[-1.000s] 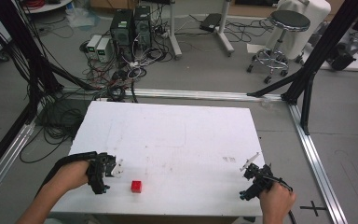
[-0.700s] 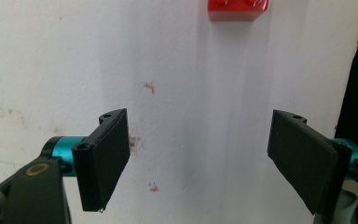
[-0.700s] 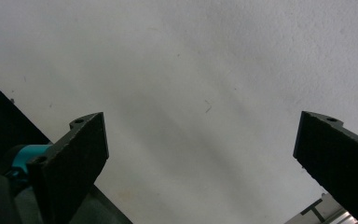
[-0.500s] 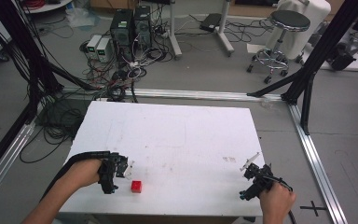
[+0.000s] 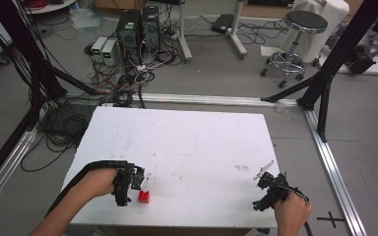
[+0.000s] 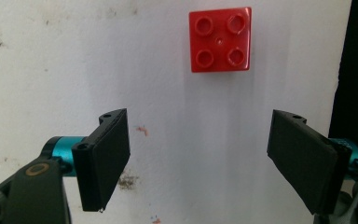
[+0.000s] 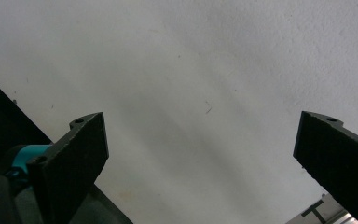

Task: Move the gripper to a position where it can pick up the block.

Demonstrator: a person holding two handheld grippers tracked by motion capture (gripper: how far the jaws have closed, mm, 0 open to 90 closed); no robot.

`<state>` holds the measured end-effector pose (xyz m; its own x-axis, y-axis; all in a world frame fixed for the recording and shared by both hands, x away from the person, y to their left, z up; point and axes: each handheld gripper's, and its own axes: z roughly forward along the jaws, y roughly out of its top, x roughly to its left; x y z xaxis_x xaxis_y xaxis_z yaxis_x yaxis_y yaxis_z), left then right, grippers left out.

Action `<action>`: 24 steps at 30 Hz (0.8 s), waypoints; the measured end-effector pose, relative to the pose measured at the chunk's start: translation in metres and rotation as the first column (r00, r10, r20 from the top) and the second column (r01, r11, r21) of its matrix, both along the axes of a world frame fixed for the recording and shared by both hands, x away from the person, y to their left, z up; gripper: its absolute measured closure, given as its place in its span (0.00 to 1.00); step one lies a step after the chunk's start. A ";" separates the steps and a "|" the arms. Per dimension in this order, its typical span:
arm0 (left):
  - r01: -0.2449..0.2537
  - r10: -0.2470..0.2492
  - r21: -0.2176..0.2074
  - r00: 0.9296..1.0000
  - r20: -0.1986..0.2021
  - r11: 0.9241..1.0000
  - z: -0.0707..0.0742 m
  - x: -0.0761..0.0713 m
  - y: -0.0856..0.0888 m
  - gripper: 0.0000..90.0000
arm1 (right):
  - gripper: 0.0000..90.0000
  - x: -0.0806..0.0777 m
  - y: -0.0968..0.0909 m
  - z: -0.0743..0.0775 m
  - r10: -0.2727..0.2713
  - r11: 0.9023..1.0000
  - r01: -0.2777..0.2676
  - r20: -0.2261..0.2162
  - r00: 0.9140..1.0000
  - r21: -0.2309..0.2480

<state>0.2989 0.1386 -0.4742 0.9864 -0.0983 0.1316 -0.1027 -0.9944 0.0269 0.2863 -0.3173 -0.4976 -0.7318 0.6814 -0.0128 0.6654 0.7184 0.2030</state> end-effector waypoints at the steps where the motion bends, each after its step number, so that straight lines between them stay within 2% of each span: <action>1: 0.002 -0.002 0.004 1.000 -0.005 1.000 -0.001 0.000 -0.002 0.24 | 0.02 0.000 0.000 0.000 0.002 1.000 -0.002 0.000 1.000 0.000; 5: 0.017 -0.017 0.012 1.000 -0.015 1.000 -0.004 -0.001 -0.009 0.24 | 0.02 0.001 0.001 0.000 0.002 1.000 -0.002 -0.002 1.000 -0.005; 9: 0.012 -0.012 0.026 1.000 -0.018 1.000 -0.008 -0.001 -0.011 0.24 | 0.02 0.001 0.001 0.000 0.005 1.000 -0.005 -0.006 1.000 -0.008; 11: 0.012 -0.012 0.027 1.000 -0.009 1.000 -0.010 -0.001 -0.013 0.24 | 0.02 0.001 0.002 -0.001 0.004 1.000 -0.004 -0.007 1.000 -0.007; 24: 0.003 -0.002 0.016 0.999 -0.041 1.000 -0.021 -0.003 -0.026 0.24 | 0.02 0.002 0.003 -0.002 0.007 1.000 -0.007 -0.010 1.000 -0.008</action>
